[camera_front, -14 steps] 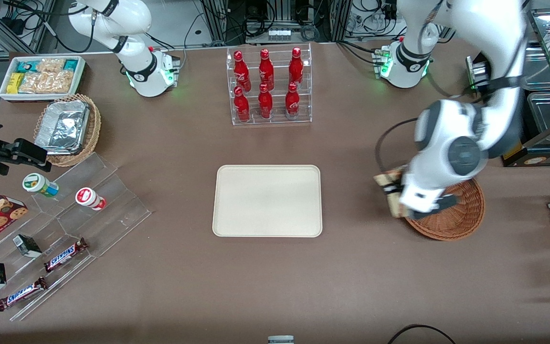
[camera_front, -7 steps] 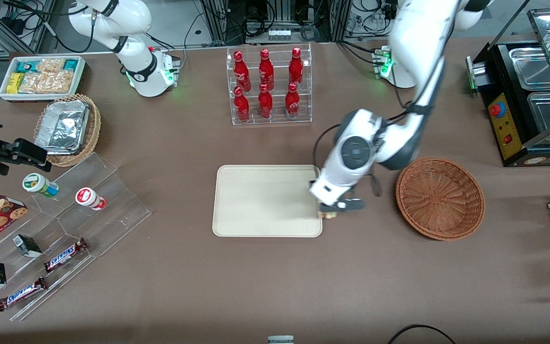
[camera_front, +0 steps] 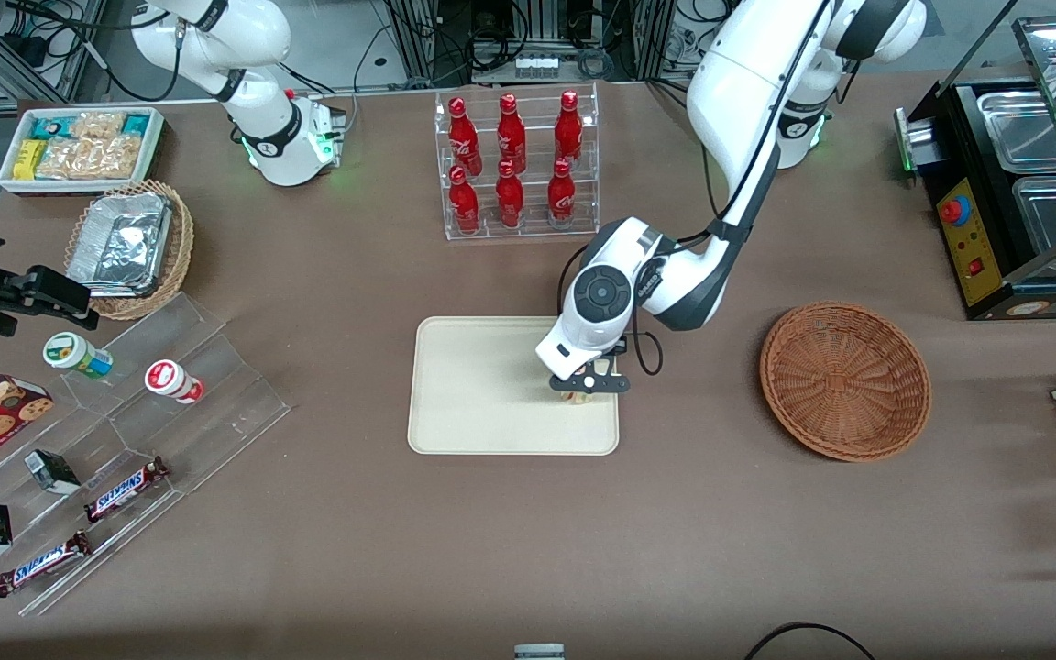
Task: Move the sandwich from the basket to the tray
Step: 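Carry the sandwich with the left gripper over the cream tray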
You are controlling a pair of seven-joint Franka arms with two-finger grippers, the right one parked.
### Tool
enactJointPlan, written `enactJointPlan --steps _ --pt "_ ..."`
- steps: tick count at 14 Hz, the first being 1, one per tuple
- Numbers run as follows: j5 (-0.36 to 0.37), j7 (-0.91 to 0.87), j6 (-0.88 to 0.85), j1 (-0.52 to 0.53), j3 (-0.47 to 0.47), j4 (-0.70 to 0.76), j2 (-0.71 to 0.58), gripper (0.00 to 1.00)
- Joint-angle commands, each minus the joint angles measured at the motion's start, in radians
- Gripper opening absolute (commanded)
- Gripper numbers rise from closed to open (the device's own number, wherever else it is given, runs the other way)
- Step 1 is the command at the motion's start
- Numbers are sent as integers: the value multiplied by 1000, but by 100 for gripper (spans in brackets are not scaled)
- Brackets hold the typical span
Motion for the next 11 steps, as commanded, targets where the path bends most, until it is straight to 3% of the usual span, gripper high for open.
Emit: enactJointPlan --steps 1,3,7,8,10,11 --pt "-2 9 -4 1 8 29 27 24" --pt "-2 -6 42 1 10 34 50 26" --pt "-1 -6 48 3 13 37 61 44" --pt "1 -6 49 3 14 37 61 55" --pt "1 -6 46 6 19 38 55 99" --pt "2 -15 39 8 30 38 37 100"
